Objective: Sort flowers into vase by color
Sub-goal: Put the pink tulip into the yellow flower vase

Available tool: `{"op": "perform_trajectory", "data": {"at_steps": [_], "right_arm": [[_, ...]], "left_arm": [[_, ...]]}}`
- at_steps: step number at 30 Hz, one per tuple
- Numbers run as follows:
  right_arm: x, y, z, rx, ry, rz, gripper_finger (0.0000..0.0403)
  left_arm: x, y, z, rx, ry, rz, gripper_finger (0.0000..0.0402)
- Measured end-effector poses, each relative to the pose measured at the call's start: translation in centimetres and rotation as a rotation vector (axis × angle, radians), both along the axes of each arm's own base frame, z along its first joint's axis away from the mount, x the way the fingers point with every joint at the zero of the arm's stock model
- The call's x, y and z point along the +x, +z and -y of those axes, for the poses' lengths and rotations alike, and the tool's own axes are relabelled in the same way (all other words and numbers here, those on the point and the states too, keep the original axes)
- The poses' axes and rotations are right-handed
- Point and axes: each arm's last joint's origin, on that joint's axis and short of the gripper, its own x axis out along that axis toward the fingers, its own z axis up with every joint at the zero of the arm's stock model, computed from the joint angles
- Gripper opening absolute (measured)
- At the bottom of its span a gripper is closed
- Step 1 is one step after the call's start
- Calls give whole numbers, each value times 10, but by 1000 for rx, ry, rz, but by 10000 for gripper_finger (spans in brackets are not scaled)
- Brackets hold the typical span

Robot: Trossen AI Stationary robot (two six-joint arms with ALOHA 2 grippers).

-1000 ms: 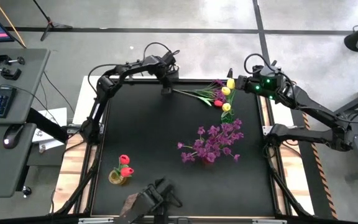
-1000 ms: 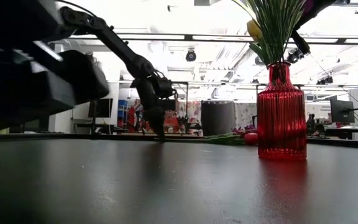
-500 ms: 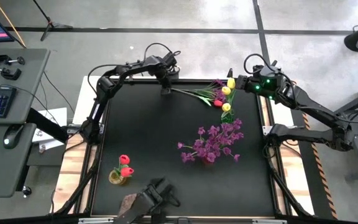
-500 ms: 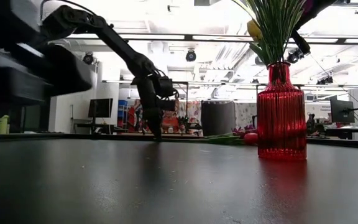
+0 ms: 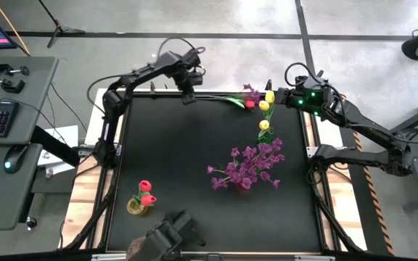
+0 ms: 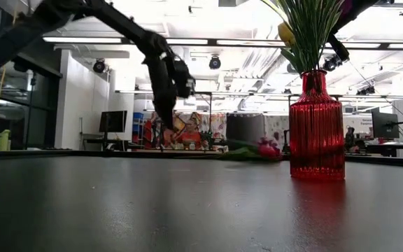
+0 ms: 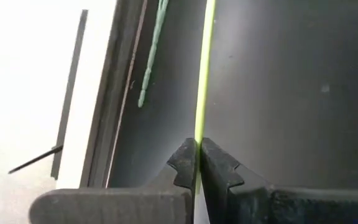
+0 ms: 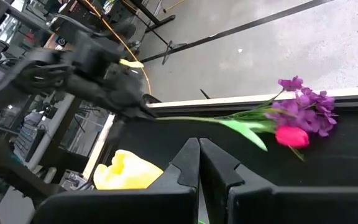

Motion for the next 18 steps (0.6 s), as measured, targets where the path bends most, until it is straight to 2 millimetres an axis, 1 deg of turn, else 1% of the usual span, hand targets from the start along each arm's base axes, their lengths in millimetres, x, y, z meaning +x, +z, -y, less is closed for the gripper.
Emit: {"op": "perform_trajectory", "data": {"at_steps": [5, 8, 12, 18], "right_arm": [[0, 1, 0, -20, 10, -10, 0], [0, 5, 0, -60, 20, 20, 0], [0, 16, 0, -147, 30, 86, 0], [-7, 36, -5, -324, 47, 174, 0]], "left_arm": [[-15, 45, 17, -42, 47, 94, 1], [-23, 72, 31, -68, 70, 159, 0], [-30, 103, 52, -56, 27, 245, 0], [-38, 141, 86, -19, 14, 325, 0]]}}
